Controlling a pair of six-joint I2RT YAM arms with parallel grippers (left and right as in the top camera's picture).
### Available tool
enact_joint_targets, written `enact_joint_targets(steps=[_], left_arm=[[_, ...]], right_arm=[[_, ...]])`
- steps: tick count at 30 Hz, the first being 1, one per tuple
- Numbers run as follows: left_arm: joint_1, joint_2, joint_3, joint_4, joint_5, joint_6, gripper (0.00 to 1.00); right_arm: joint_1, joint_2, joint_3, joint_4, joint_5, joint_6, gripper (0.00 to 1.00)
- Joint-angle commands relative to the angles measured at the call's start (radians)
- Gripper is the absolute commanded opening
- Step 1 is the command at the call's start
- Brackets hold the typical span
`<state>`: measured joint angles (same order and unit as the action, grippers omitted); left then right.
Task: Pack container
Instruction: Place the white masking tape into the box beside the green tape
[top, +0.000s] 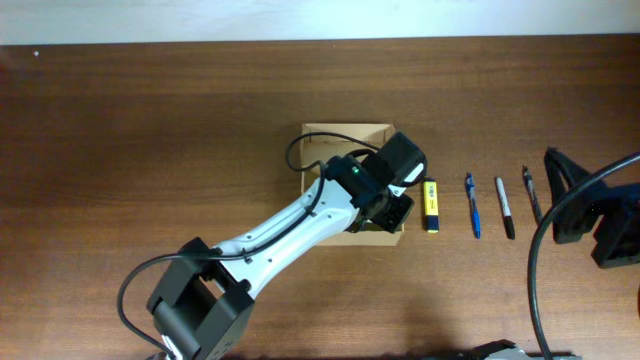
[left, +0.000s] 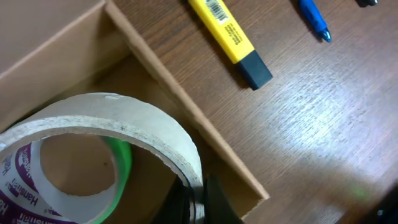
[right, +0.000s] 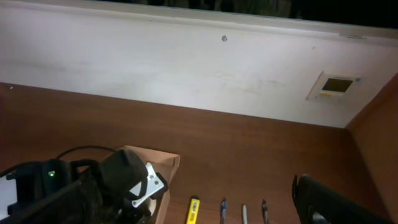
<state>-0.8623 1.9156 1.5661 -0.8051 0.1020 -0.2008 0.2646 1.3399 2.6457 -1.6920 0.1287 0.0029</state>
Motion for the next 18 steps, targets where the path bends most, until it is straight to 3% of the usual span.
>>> enact_joint_targets(steps=[1, 7, 8, 11, 15, 18], left_arm=[[-0.015, 0.019, -0.004, 0.01, 0.015, 0.032, 0.02], [-0.028, 0.067, -0.004, 0.011, 0.018, 0.035, 0.02], [-0.028, 0.069, -0.004, 0.011, 0.018, 0.035, 0.08], [-0.028, 0.069, -0.004, 0.019, 0.018, 0.039, 0.42], [-0.028, 0.069, -0.004, 0.019, 0.018, 0.039, 0.55], [-0.024, 0.068, -0.002, 0.018, 0.014, 0.039, 0.57]], right_arm=[[0.003, 0.001, -0.004, -0.006, -0.013, 0.002, 0.99], [0.003, -0.002, -0.004, -0.006, -0.013, 0.002, 0.99], [0.003, -0.003, -0.004, -0.006, -0.013, 0.002, 0.99], [0.003, -0.008, -0.004, -0.006, -0.013, 0.002, 0.99], [0.003, -0.013, -0.004, -0.006, -0.013, 0.002, 0.99], [0.003, -0.014, -0.004, -0.006, -0.013, 0.002, 0.99]])
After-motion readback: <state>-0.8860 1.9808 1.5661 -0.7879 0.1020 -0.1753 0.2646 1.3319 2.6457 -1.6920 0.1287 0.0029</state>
